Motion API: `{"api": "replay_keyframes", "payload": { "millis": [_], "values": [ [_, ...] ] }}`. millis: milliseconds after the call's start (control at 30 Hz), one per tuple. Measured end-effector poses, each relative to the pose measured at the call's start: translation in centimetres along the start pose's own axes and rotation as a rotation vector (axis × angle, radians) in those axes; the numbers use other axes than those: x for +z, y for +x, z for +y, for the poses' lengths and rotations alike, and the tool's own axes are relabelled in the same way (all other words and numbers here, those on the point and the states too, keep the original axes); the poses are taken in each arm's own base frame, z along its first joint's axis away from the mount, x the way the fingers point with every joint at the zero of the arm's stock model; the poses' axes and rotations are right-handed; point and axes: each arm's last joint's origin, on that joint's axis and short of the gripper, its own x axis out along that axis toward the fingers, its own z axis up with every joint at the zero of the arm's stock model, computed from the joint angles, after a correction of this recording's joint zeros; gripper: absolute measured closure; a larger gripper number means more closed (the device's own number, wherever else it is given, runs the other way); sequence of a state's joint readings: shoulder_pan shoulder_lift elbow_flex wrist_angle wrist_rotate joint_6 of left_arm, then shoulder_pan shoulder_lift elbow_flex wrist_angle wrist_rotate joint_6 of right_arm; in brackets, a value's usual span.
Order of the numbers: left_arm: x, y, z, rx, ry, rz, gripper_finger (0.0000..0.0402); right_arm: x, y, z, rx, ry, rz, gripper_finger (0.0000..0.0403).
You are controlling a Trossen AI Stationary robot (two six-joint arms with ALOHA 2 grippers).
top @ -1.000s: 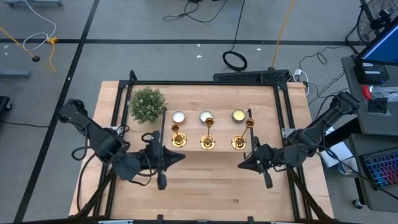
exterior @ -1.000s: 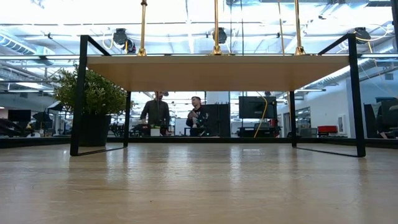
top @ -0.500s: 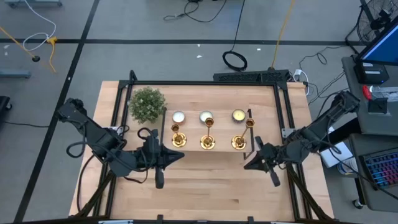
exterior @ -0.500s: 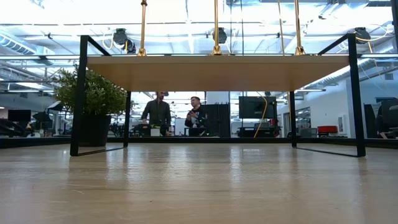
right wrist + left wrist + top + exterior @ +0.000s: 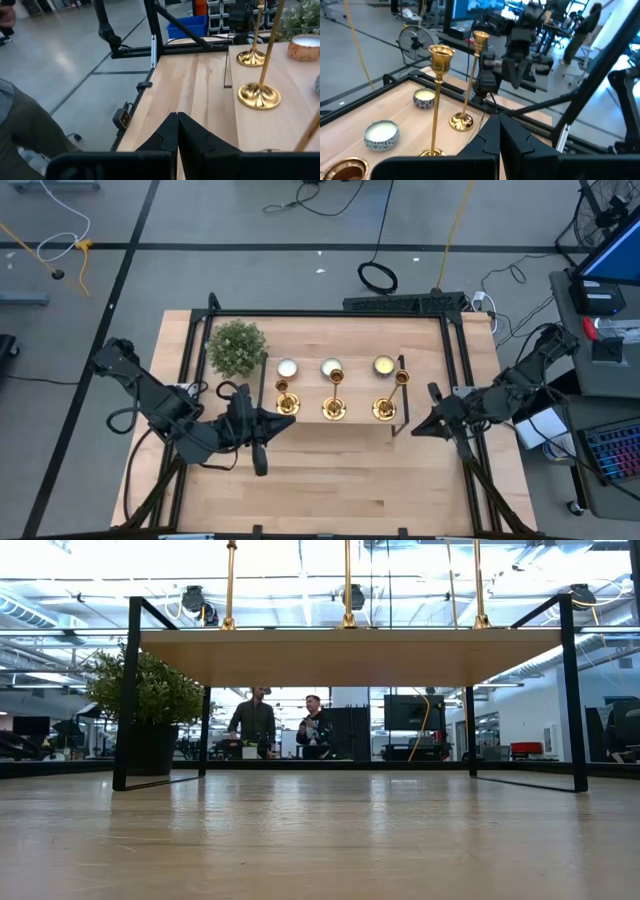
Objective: Pick & Place candle stick holders
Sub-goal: Return to Home Position
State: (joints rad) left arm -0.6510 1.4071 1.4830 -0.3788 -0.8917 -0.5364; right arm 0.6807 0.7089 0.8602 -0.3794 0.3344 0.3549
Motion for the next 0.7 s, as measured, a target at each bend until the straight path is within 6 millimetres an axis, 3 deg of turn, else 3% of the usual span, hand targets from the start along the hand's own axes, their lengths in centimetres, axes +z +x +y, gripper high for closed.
{"api": "replay_keyframes", "payload": {
  "millis": [700],
  "values": [
    [0.4, 0.0, 0.1, 0.063, -0.097, -0.068, 0.0401, -7.8, -0.7, -3.0, 0.082, 0.029, -0.083, 0.0403]
  ]
}}
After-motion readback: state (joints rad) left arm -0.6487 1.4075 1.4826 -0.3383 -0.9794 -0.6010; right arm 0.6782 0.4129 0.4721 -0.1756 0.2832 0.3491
